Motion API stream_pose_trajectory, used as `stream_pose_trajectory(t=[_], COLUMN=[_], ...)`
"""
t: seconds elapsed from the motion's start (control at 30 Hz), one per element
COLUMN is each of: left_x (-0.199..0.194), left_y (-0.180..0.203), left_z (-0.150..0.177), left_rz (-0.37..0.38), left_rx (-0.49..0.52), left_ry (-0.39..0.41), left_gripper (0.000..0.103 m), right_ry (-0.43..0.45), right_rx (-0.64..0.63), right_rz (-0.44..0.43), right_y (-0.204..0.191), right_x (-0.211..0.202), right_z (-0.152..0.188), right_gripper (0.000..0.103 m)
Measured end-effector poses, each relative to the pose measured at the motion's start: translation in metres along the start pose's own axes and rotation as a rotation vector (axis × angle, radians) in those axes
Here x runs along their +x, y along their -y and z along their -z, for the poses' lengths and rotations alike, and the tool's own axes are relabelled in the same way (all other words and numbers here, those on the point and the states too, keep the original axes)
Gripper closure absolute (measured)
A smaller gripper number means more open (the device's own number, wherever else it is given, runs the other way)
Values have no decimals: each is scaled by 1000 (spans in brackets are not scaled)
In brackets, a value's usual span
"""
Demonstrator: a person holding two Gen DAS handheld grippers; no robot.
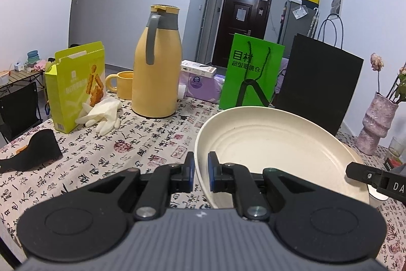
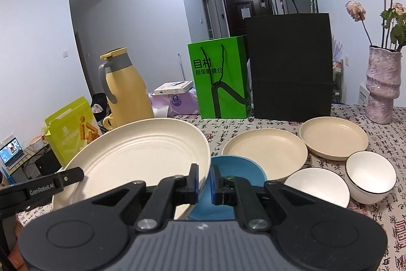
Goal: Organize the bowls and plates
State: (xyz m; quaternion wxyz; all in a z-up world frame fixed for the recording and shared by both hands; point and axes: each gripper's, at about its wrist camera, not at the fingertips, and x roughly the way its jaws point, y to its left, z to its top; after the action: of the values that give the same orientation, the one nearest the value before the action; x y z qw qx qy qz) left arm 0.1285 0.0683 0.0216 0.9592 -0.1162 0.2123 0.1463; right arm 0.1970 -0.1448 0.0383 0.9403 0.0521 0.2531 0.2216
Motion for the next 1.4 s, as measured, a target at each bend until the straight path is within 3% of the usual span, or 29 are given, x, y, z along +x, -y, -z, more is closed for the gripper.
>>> stream_pose_trajectory(t=[1.4], left_x=[-22], left_y=[54], left_z=[49], left_rz=[160], left_rx=[85], left_ry=[-53], left_gripper=[92], right_ry=[68], right_rx=[123], right_rz=[83], right_y=[62], right_x=[-73], right_z=[52], right_gripper=[93])
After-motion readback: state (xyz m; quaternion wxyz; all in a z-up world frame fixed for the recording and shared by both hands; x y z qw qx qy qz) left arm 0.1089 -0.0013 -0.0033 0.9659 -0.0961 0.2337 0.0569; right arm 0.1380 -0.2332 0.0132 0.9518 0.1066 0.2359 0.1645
